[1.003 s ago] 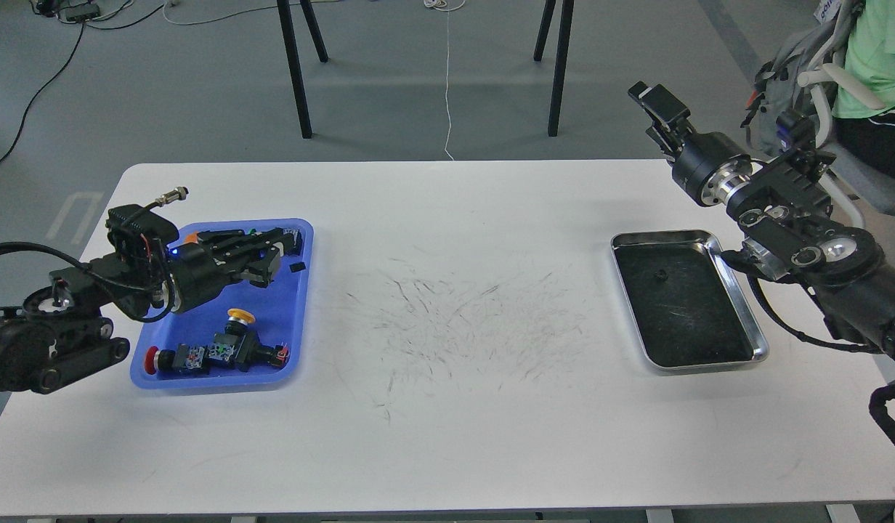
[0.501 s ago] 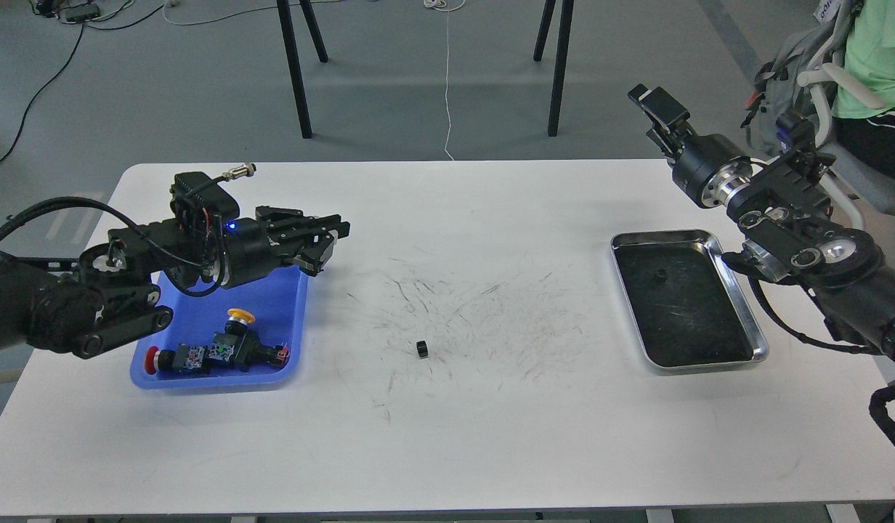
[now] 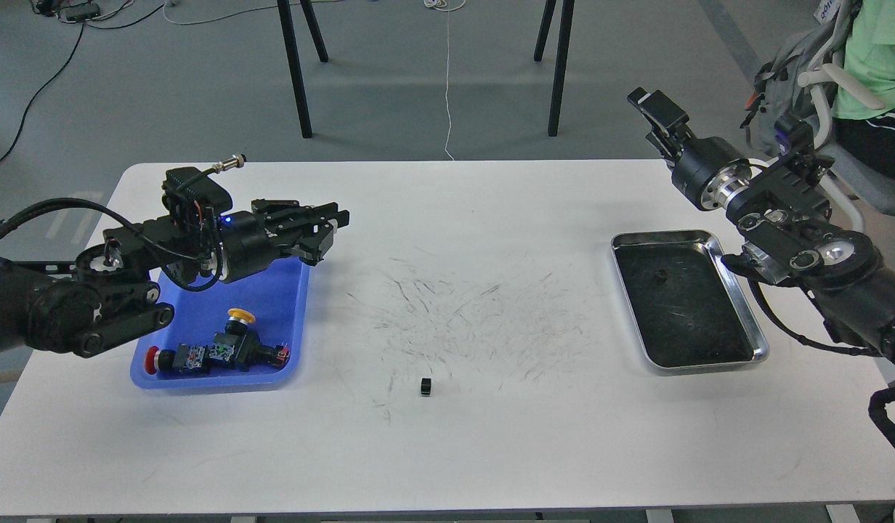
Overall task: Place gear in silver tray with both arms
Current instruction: 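Release the gear onto the table and raise the left arm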
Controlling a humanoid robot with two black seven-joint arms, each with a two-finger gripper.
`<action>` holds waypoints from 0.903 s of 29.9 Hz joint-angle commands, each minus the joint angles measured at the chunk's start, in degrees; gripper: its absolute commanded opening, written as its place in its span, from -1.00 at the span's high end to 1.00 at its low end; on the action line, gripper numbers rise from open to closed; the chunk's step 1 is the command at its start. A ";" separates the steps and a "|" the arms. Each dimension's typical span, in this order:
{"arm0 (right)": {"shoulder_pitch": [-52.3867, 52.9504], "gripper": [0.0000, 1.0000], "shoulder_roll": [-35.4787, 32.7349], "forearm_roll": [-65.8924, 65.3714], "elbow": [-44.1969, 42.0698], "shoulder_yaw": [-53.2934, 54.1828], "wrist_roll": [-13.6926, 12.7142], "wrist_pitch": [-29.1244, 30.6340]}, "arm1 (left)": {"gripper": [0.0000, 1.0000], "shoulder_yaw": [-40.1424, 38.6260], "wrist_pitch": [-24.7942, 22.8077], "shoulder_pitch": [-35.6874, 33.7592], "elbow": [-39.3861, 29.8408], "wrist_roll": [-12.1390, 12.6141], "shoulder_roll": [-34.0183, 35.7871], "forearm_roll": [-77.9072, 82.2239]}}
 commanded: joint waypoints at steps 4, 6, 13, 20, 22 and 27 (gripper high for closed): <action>-0.25 -0.87 -0.06 0.00 -0.06 -0.16 0.00 0.00 | 0.08 -3.09 -0.30 1.46 0.01 0.00 0.99 -6.31; -0.34 -0.87 -0.06 0.00 -0.06 -0.16 0.00 0.00 | -0.29 -4.76 -0.48 1.90 0.09 0.00 1.00 -10.25; -1.22 -0.91 0.03 0.26 0.03 1.15 0.00 -0.09 | -0.77 -10.82 -1.18 4.18 0.45 0.00 0.91 -20.28; -1.48 -0.98 0.03 2.37 0.21 4.40 0.00 -0.27 | -0.99 -22.42 -3.91 6.56 0.97 0.00 0.73 -38.03; -2.53 -0.98 -0.06 4.30 0.38 5.54 0.00 -0.18 | -1.00 -24.53 -4.43 6.47 1.41 0.00 0.73 -40.76; -2.89 -0.98 -0.06 12.54 0.29 7.13 0.00 0.61 | -1.00 -31.64 -13.38 6.73 2.64 0.00 0.56 -44.63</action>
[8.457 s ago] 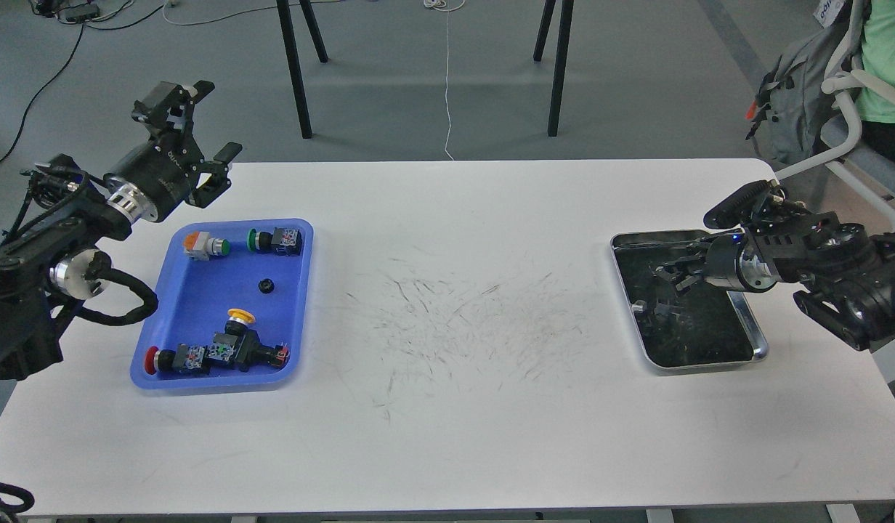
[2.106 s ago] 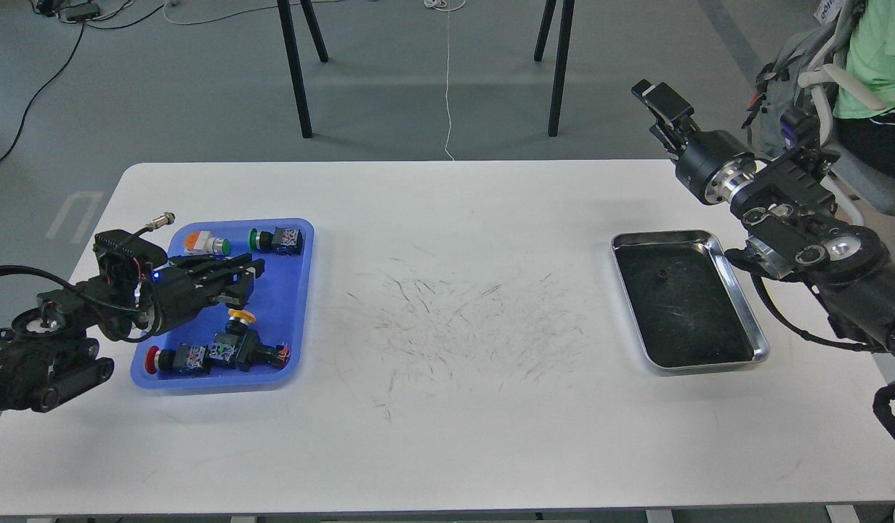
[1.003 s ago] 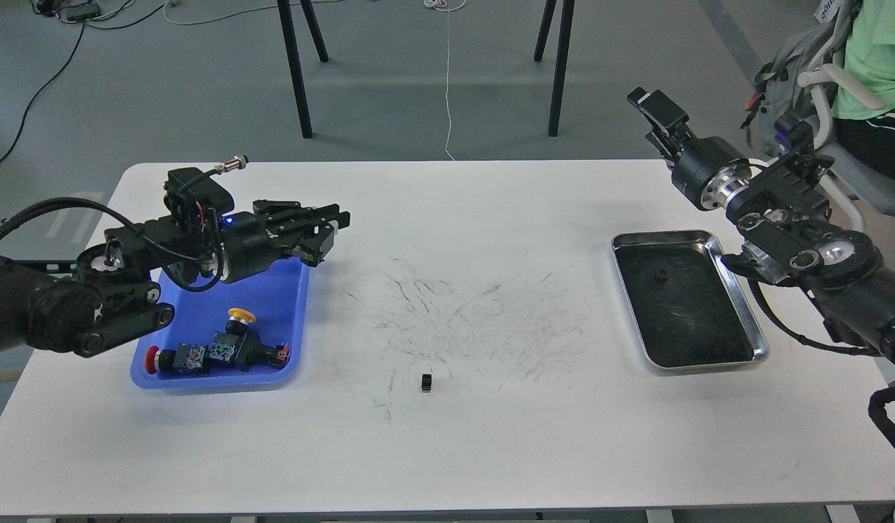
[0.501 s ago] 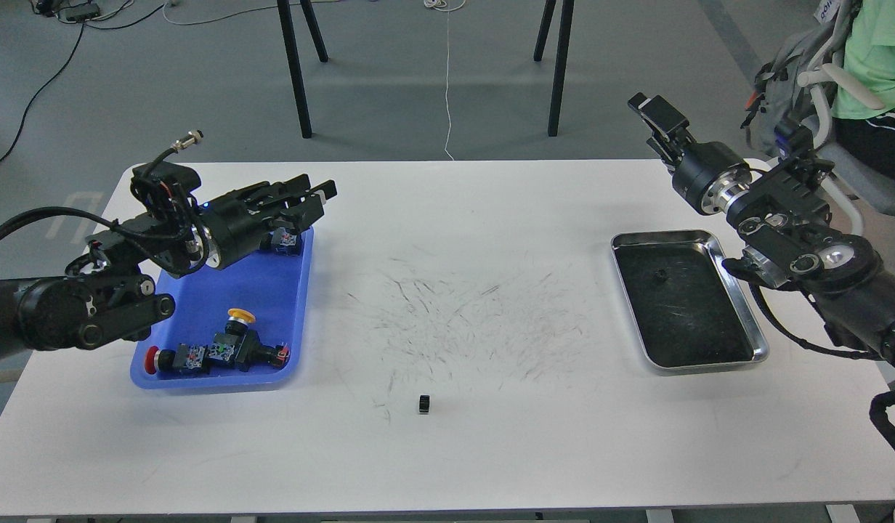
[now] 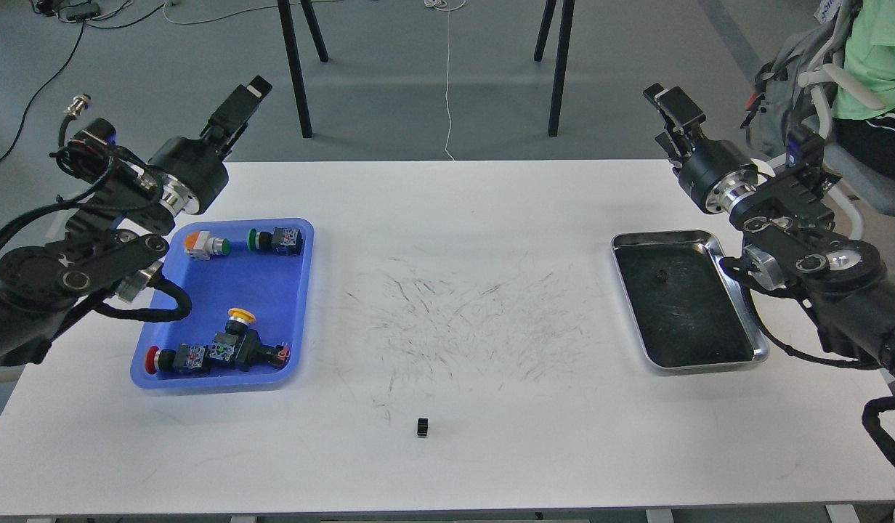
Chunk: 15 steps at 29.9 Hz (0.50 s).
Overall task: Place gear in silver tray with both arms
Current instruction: 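Release the gear onto the table and raise the left arm, then move the right gripper down toward the black gear on the table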
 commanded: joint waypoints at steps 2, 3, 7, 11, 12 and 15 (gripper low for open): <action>-0.51 -0.98 -0.03 11.69 0.26 0.96 0.00 1.08 | -1.00 -9.31 -10.73 0.64 1.32 -0.01 0.07 -5.55; -0.51 -0.98 -0.03 14.50 0.44 1.04 0.00 1.26 | -1.00 -10.63 -12.41 1.26 1.50 -0.01 -0.36 -6.25; -0.51 -0.98 -0.03 23.83 0.79 0.96 0.00 3.37 | -1.00 -13.62 -15.58 1.79 1.33 -0.01 -0.19 -8.71; -0.60 -0.98 -0.03 25.60 0.79 0.96 -1.72 3.28 | -1.00 -15.57 -19.98 1.79 3.95 -0.01 -1.68 -12.24; -0.60 -0.98 0.06 25.60 0.79 0.96 -1.72 3.28 | -1.00 -16.00 -19.81 1.62 4.83 -0.01 -3.08 -12.67; -0.25 -0.98 0.06 25.60 0.96 0.87 -1.72 3.37 | -1.00 -16.53 -19.89 1.35 5.37 -0.01 -4.76 -13.38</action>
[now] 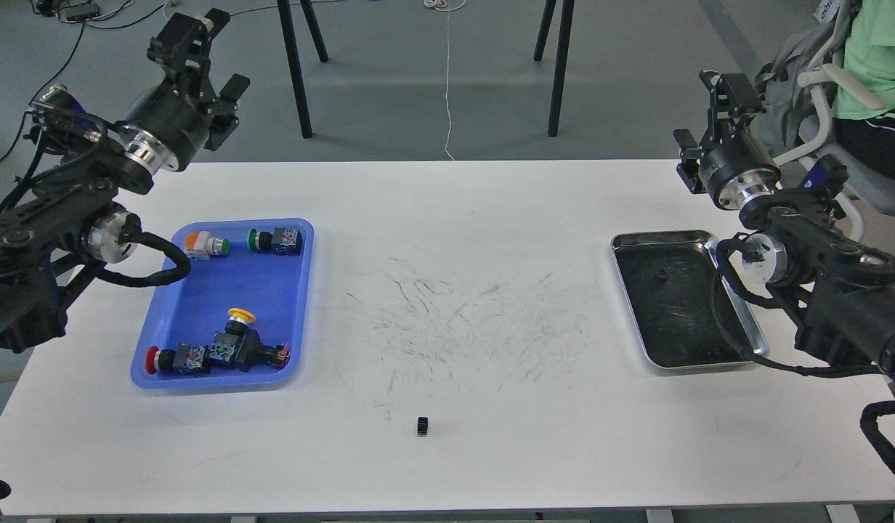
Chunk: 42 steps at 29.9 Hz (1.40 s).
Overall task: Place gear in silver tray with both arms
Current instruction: 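Move the right gripper down toward the black gear on the table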
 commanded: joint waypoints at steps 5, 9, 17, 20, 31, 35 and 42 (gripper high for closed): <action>0.69 -0.98 0.50 0.10 0.45 0.41 -0.07 0.00 | -1.00 0.04 -3.66 -1.97 3.29 -0.01 -2.31 -0.91; -0.19 -0.98 0.50 0.19 2.38 5.06 -0.60 2.55 | -1.00 0.13 -11.49 -1.79 4.08 -0.01 -3.10 -3.80; -3.00 -0.98 -1.61 4.41 9.14 9.47 -8.95 4.31 | -1.00 0.13 -14.66 -1.27 4.44 -0.01 -3.10 -6.27; -2.83 -0.98 -1.79 4.41 10.03 8.50 -8.86 4.49 | -1.00 0.57 -20.45 -1.18 4.43 -0.01 -3.10 -6.36; -3.01 -0.98 -4.16 4.32 16.62 6.48 -9.65 4.49 | -1.00 0.31 -20.78 -0.04 4.00 -0.01 -0.55 -11.72; -3.01 -0.98 -3.98 4.32 17.32 5.69 -9.65 3.61 | -1.00 0.66 -20.78 0.31 4.17 -0.01 -0.20 -11.72; -0.38 -0.98 -3.63 1.60 17.50 1.92 -10.18 2.91 | -1.00 0.66 -20.78 0.58 4.52 -0.01 -0.11 -12.07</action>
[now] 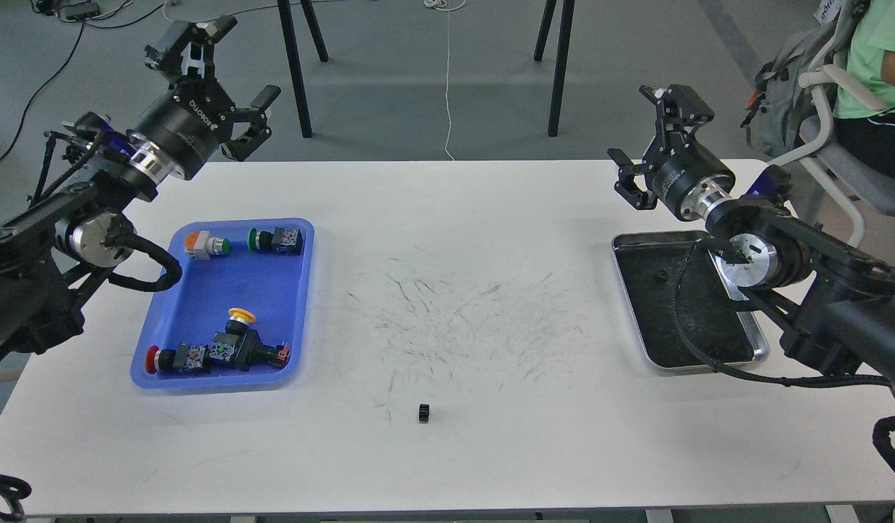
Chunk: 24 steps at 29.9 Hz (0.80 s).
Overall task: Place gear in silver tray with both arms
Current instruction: 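Move the right gripper down toward the black gear on the table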
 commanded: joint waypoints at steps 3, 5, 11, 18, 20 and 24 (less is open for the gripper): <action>5.88 -0.98 -0.12 -4.34 0.50 -10.69 -1.40 0.19 | -1.00 -0.10 0.01 0.97 0.02 0.01 0.26 -0.19; 8.69 -0.98 -0.29 -4.69 1.91 -16.14 -1.66 0.20 | -1.00 -0.10 0.01 1.33 -0.33 0.01 1.13 -0.27; 16.52 -0.98 0.32 -6.26 6.82 -29.77 -6.57 3.96 | -1.00 -0.18 0.01 1.42 -1.21 0.01 4.74 -0.27; 22.24 -0.98 5.24 -16.88 11.41 -38.30 -8.61 6.79 | -1.00 -0.27 0.01 1.42 -1.56 0.01 6.23 -0.27; 22.85 -0.98 6.12 -20.84 11.50 -39.54 -8.43 7.32 | -1.00 -0.36 0.01 1.42 -1.74 0.01 6.24 -0.27; 23.56 -0.98 9.01 -29.27 11.67 -40.51 -7.12 7.41 | -1.00 -0.36 0.01 1.42 -1.74 0.01 6.32 -0.27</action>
